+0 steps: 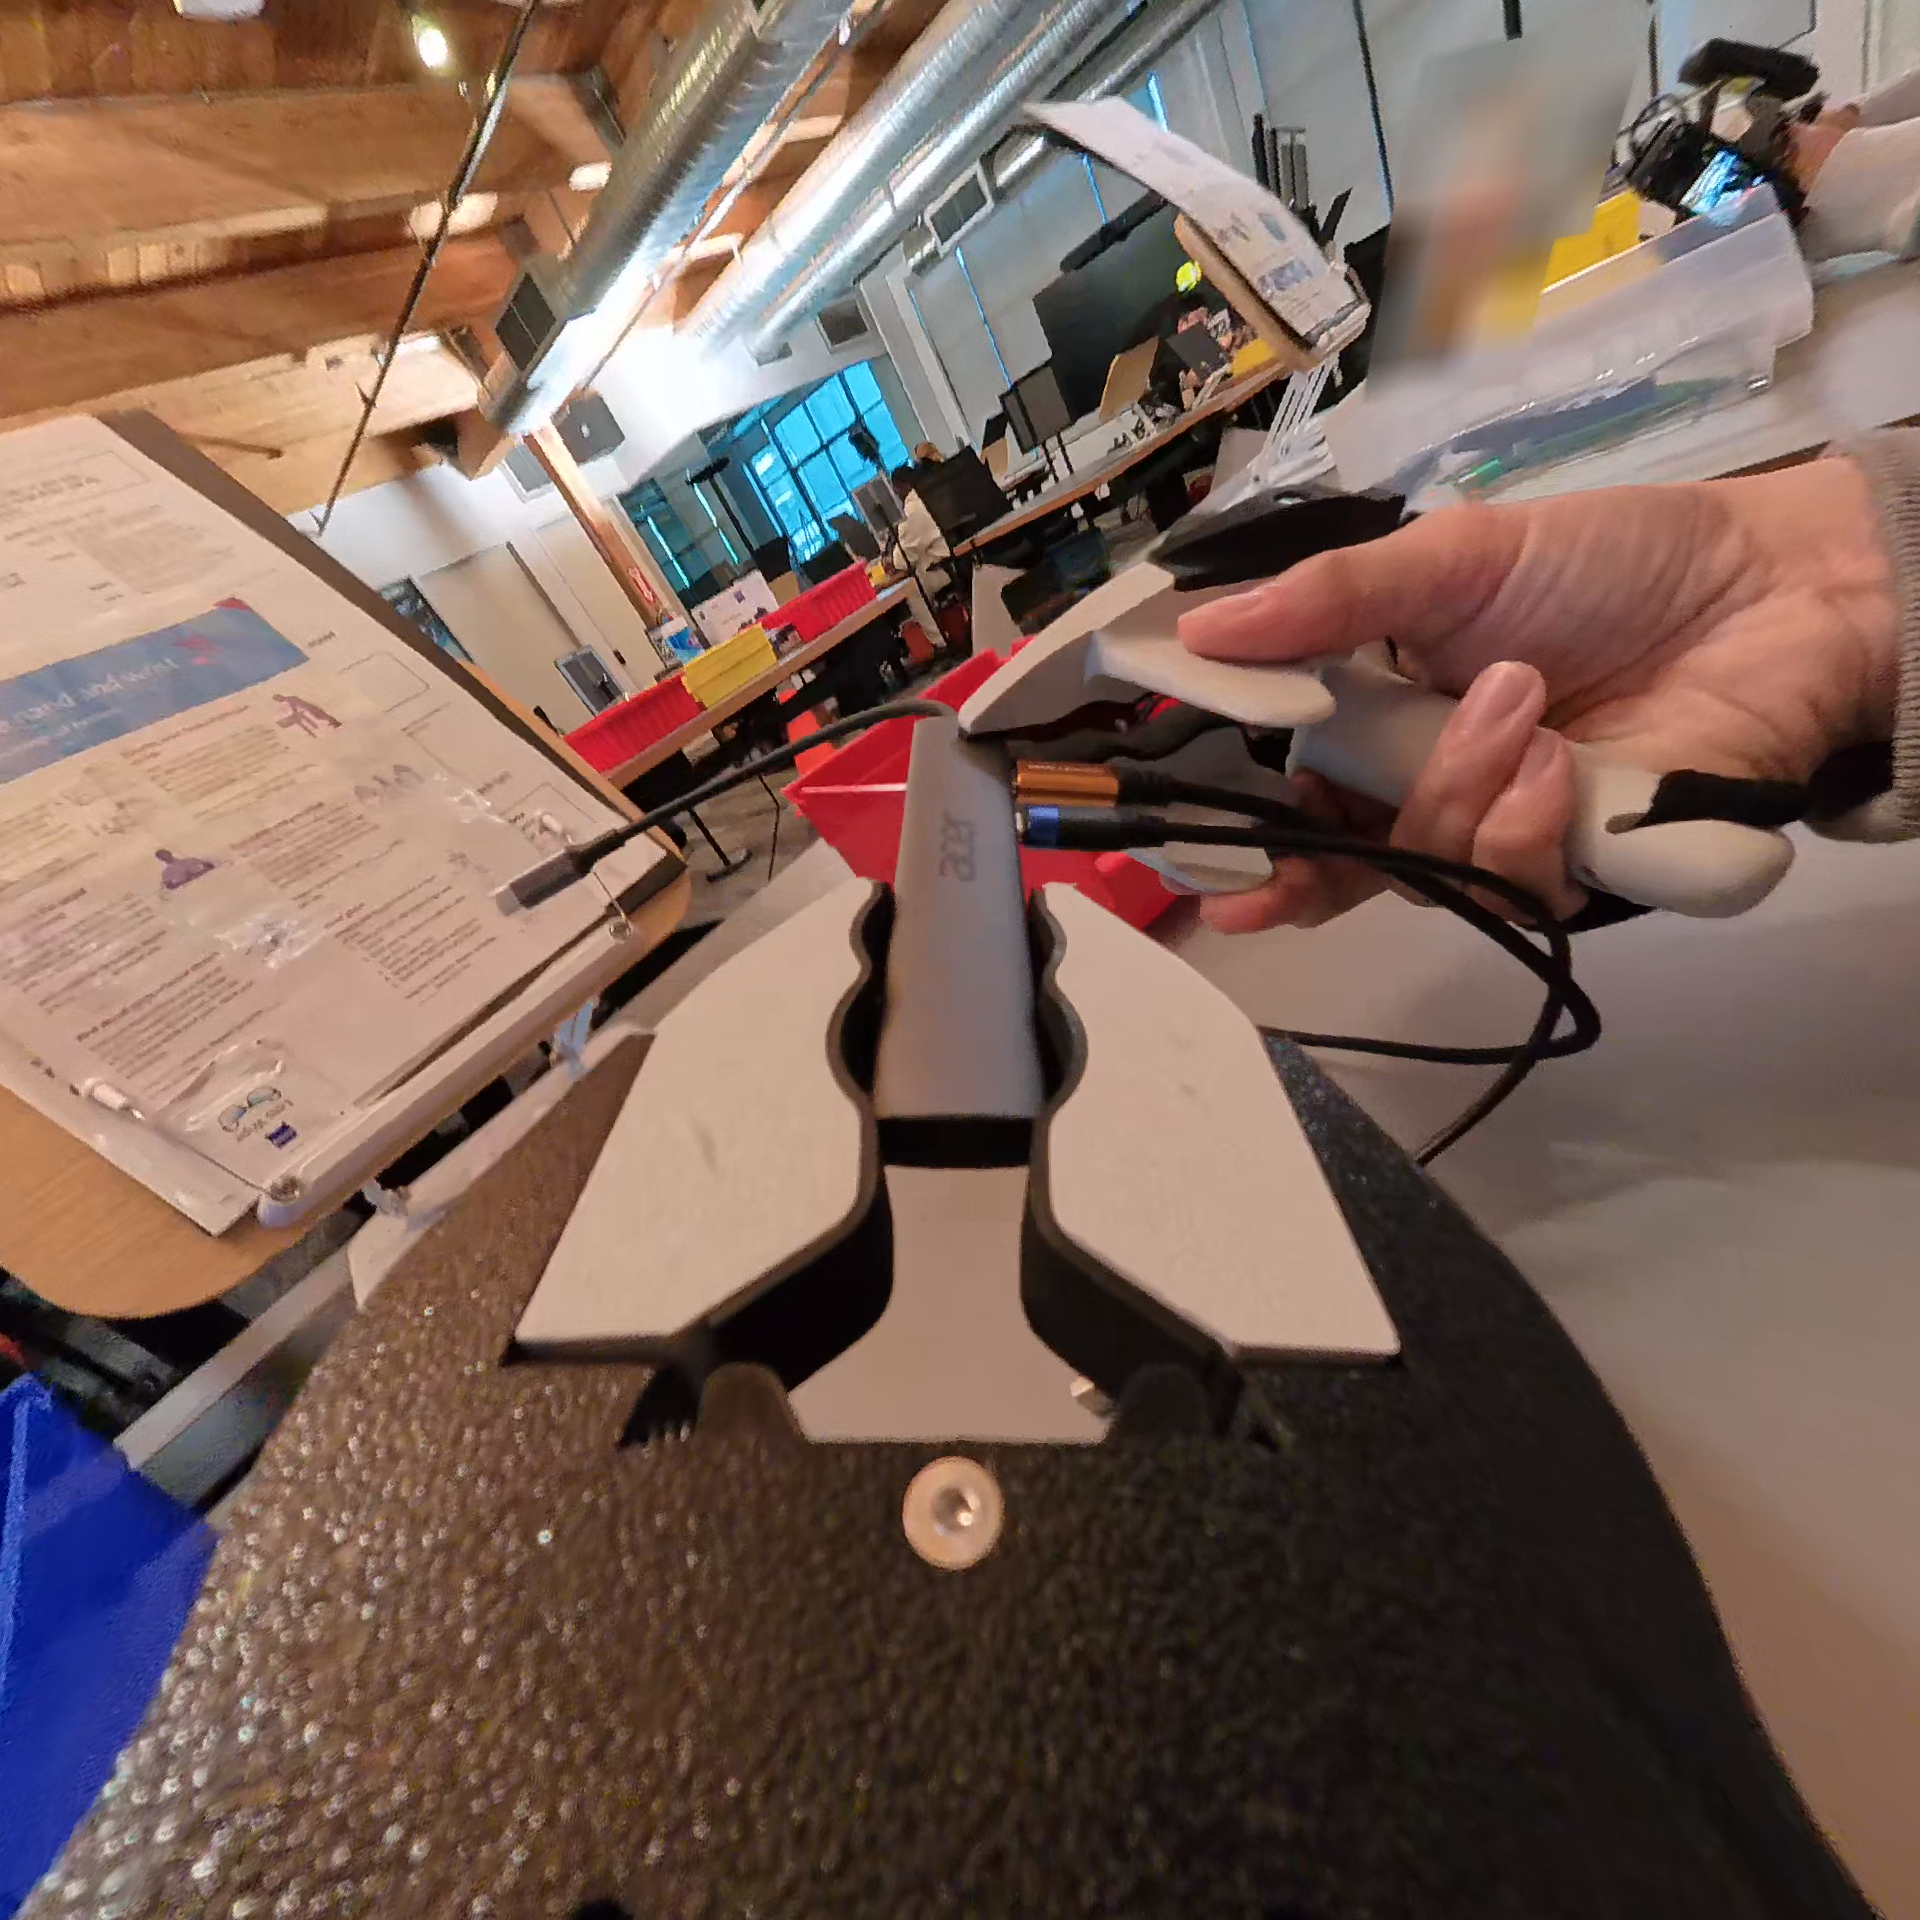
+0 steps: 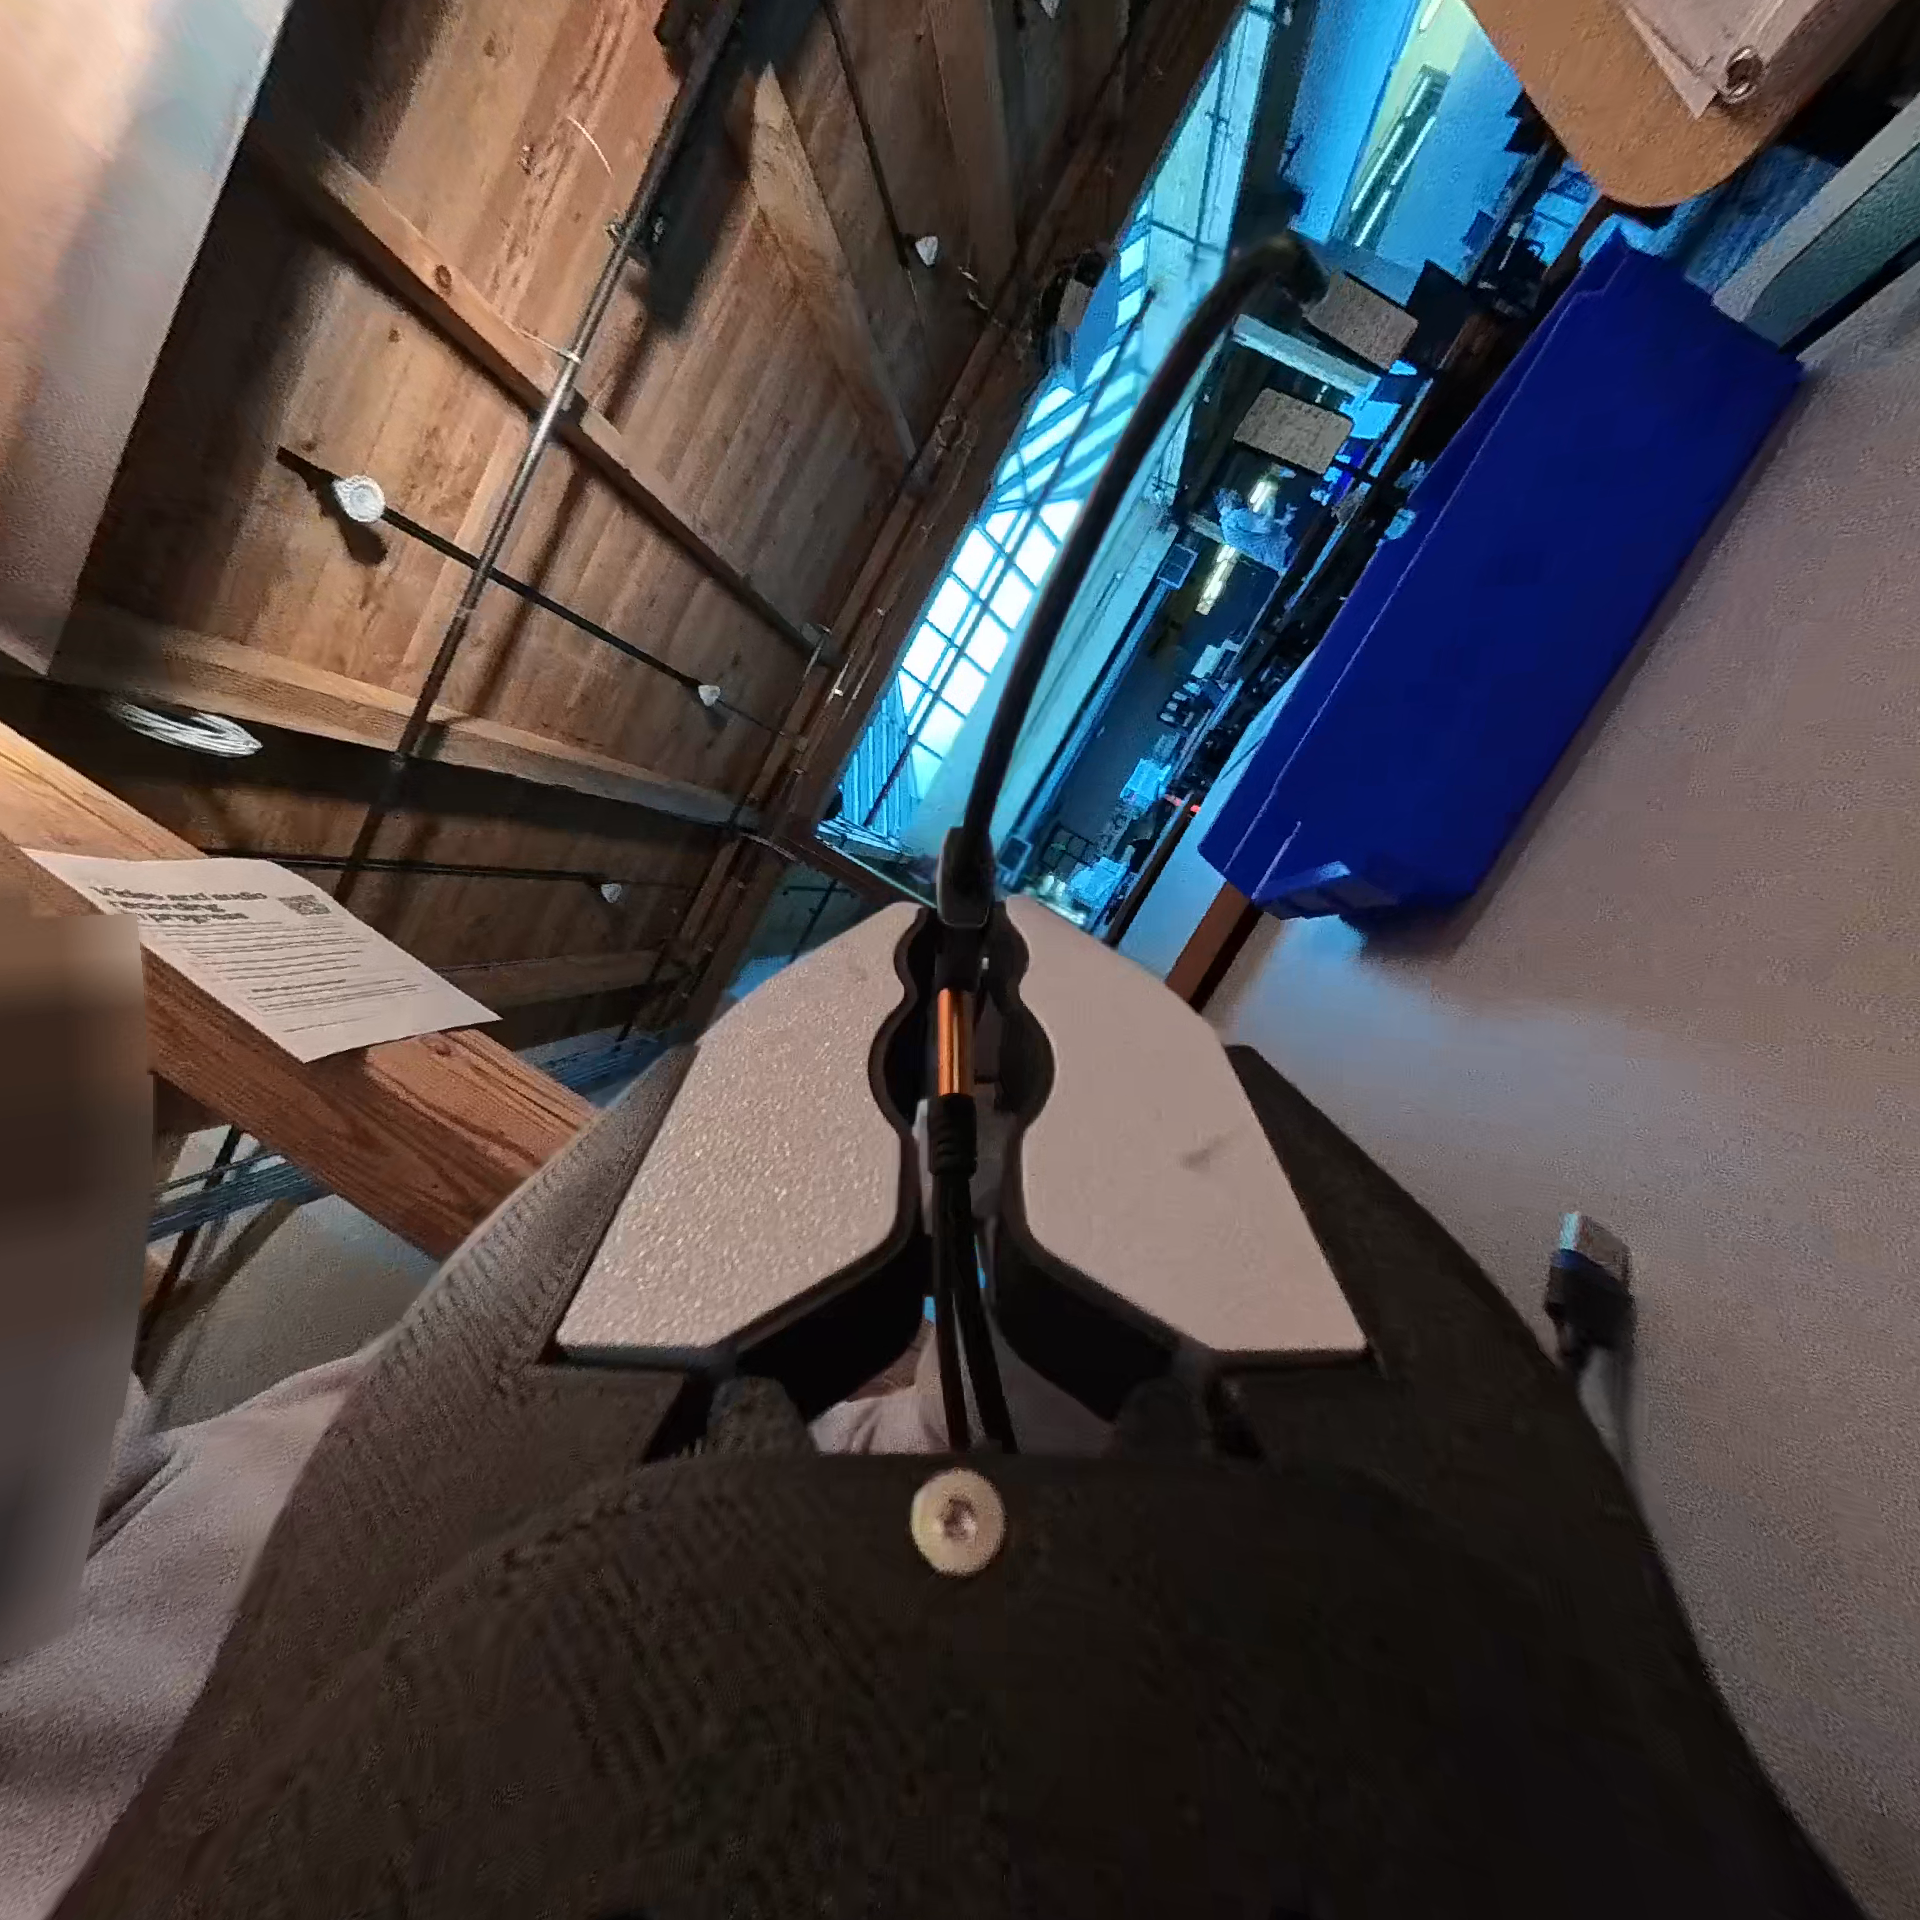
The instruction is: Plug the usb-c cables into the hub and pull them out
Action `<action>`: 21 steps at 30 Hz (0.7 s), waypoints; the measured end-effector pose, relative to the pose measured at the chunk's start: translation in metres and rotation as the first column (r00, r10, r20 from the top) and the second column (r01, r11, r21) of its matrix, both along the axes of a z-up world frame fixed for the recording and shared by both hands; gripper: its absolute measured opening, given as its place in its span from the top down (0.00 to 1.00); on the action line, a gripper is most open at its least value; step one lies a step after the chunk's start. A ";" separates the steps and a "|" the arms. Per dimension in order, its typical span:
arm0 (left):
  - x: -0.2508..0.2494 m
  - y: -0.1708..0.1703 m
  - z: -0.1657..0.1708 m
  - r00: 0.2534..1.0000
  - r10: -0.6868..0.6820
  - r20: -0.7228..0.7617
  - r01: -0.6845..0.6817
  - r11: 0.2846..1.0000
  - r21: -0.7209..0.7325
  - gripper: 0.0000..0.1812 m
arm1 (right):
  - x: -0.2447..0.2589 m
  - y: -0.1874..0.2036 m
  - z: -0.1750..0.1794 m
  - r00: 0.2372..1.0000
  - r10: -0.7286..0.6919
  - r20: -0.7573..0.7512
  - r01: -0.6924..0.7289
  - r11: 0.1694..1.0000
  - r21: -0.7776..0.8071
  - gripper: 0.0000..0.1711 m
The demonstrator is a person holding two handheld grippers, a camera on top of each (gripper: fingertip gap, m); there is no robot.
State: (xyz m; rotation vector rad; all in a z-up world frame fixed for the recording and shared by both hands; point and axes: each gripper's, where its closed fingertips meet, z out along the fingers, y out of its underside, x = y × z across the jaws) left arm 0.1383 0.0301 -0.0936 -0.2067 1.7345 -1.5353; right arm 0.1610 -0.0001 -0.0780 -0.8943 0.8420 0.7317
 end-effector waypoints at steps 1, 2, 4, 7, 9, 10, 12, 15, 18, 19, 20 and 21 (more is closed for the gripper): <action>0.003 0.001 -0.001 1.000 0.024 -0.019 -0.024 1.000 -0.006 0.87 | 0.002 0.000 -0.003 1.000 -0.011 0.026 0.012 0.999 -0.040 0.94; 0.010 0.007 0.000 0.996 0.082 -0.030 -0.083 0.996 -0.025 0.87 | 0.002 -0.002 -0.005 0.996 -0.033 0.079 0.040 0.995 -0.093 0.92; 0.022 0.019 -0.001 0.985 0.153 -0.080 -0.160 0.984 -0.083 0.87 | 0.004 -0.010 -0.003 0.963 -0.139 0.233 0.191 0.957 -0.217 0.85; 0.032 0.031 -0.008 0.964 0.186 -0.190 -0.222 0.956 -0.191 0.87 | -0.005 -0.010 -0.005 0.780 -0.176 0.600 0.502 0.749 -0.433 0.86; 0.035 0.034 -0.017 0.949 0.195 -0.249 -0.254 0.939 -0.231 0.87 | -0.014 0.000 -0.002 0.618 -0.127 0.776 0.667 0.607 -0.432 0.86; 0.035 0.033 -0.020 0.943 0.187 -0.276 -0.259 0.932 -0.254 0.87 | -0.014 0.004 -0.005 0.564 -0.086 0.821 0.721 0.536 -0.439 0.85; 0.034 0.028 -0.028 0.933 0.169 -0.318 -0.262 0.924 -0.277 0.87 | -0.020 0.019 -0.016 0.523 0.041 0.851 0.727 0.500 -0.471 0.88; 0.028 0.022 -0.035 0.930 0.164 -0.330 -0.259 0.927 -0.270 0.87 | -0.015 0.027 -0.032 0.518 0.089 0.850 0.752 0.426 -0.503 0.96; 0.026 0.023 -0.040 0.921 0.158 -0.355 -0.263 0.925 -0.272 0.87 | -0.007 0.028 -0.045 0.559 0.072 0.826 0.749 0.384 -0.540 0.94; 0.025 0.023 -0.040 0.921 0.148 -0.359 -0.259 0.923 -0.284 0.87 | -0.007 0.031 -0.048 0.568 0.075 0.819 0.740 0.389 -0.549 0.93; 0.025 0.024 -0.040 0.919 0.146 -0.367 -0.261 0.921 -0.288 0.87 | -0.007 0.032 -0.050 0.574 0.075 0.815 0.738 0.384 -0.555 0.93; 0.025 0.025 -0.040 0.918 0.138 -0.373 -0.257 0.921 -0.293 0.87 | -0.006 0.033 -0.051 0.570 0.079 0.818 0.745 0.371 -0.554 0.92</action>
